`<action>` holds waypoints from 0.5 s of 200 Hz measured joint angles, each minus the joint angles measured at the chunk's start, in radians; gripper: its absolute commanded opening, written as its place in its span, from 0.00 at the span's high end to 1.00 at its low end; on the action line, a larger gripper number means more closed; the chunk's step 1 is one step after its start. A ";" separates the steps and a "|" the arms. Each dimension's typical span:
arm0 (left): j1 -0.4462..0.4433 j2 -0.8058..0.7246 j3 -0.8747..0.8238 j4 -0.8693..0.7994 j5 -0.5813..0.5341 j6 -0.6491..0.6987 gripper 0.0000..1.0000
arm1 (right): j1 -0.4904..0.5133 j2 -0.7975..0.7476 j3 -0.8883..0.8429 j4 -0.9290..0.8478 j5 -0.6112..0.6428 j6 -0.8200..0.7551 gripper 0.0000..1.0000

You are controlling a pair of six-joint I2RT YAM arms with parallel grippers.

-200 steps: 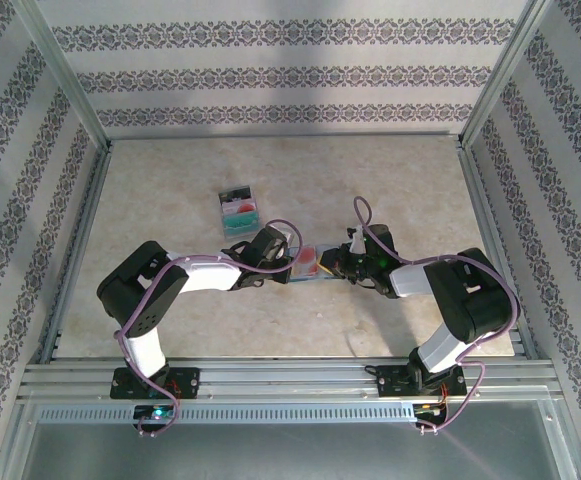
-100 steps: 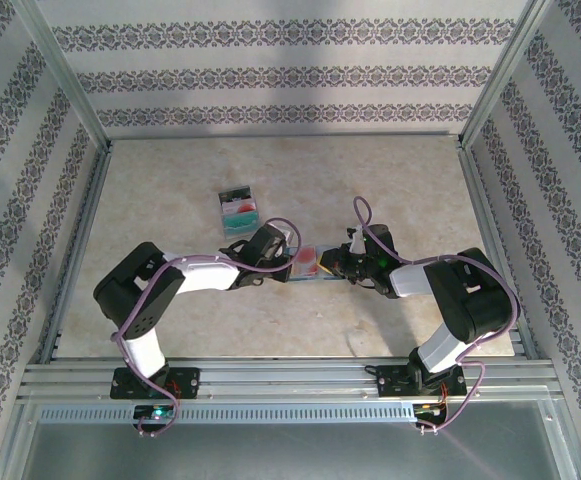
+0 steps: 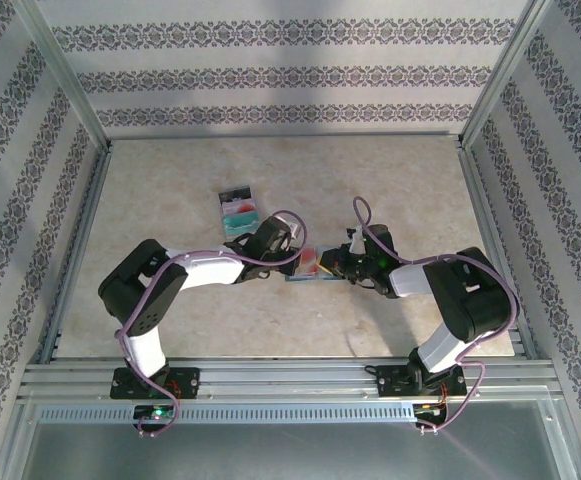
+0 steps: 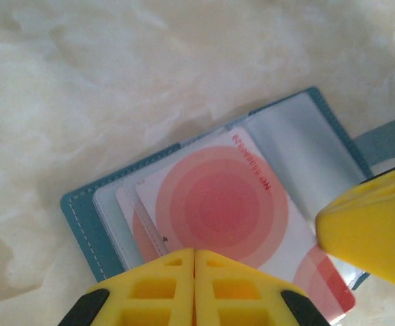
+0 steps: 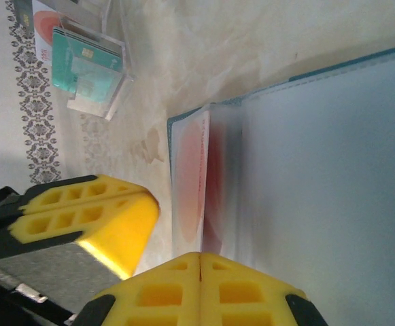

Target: Take the credit cards out of the card holder

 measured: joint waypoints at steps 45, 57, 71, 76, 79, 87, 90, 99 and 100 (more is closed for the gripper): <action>0.000 0.024 0.000 -0.004 0.010 0.000 0.92 | 0.018 0.050 0.005 0.047 -0.001 0.026 0.83; 0.000 0.024 0.000 -0.004 0.012 0.000 0.92 | 0.020 0.062 0.009 0.066 -0.002 0.038 0.81; 0.000 0.024 0.000 -0.003 0.013 -0.001 0.92 | 0.021 0.069 0.011 0.084 -0.004 0.050 0.80; 0.000 0.024 0.000 -0.003 0.012 -0.001 0.92 | 0.022 0.072 0.012 0.093 -0.004 0.053 0.80; 0.000 0.024 0.000 -0.003 0.013 -0.001 0.92 | 0.022 0.073 0.013 0.097 -0.004 0.053 0.79; 0.000 0.024 -0.001 -0.003 0.012 -0.001 0.92 | 0.025 0.077 0.016 0.107 -0.004 0.056 0.79; 0.000 0.024 -0.001 -0.003 0.012 -0.001 0.92 | 0.026 0.079 0.017 0.110 -0.004 0.057 0.79; 0.000 0.024 -0.001 -0.003 0.013 -0.001 0.92 | 0.029 0.083 0.020 0.119 -0.004 0.064 0.79; 0.000 0.024 -0.001 -0.003 0.012 -0.001 0.92 | 0.029 0.084 0.020 0.120 -0.004 0.064 0.79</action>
